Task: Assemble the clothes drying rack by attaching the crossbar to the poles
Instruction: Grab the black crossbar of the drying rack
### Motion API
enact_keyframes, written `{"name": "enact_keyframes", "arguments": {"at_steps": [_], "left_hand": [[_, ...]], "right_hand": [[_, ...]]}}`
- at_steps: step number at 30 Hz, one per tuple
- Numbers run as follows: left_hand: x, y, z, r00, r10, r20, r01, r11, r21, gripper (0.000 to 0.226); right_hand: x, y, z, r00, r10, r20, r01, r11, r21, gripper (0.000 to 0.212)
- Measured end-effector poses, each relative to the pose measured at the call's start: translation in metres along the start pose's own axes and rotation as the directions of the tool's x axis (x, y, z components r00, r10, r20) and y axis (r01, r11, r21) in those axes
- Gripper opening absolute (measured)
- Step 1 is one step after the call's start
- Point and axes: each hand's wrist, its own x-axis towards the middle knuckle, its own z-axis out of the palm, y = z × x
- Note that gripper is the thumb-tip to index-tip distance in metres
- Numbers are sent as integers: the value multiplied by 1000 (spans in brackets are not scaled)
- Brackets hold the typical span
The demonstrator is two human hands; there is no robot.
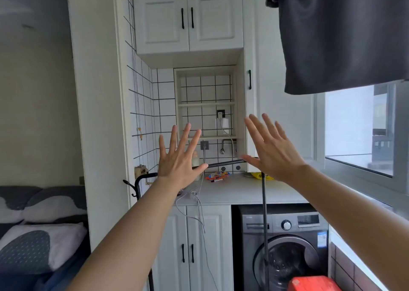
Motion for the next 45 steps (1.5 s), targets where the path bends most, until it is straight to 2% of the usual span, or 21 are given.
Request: {"name": "enact_keyframes", "arguments": {"at_steps": [5,10,16,21,33,38,45], "left_hand": [[-1,13,28,997,81,-5,-80,995,57,79],[-3,26,65,997,74,12,-73,995,-61,64],[1,30,127,993,114,-12,-114,983,-143,38],[21,24,194,993,98,72,-80,973,-216,26],[93,38,352,972,193,137,-144,941,-305,24],[129,67,418,957,276,87,-234,914,-330,26],[190,113,494,948,309,74,-272,911,-310,47]], "right_hand": [[-5,8,28,998,-44,-34,46,997,66,71],[-10,12,70,999,-53,4,52,990,134,55],[-13,18,149,995,11,98,-30,981,193,52],[6,25,216,975,72,210,-114,974,196,53],[65,73,356,931,178,319,-228,965,128,50],[85,112,411,915,232,329,-285,951,121,49],[117,176,486,912,237,334,-306,937,168,51]]}}
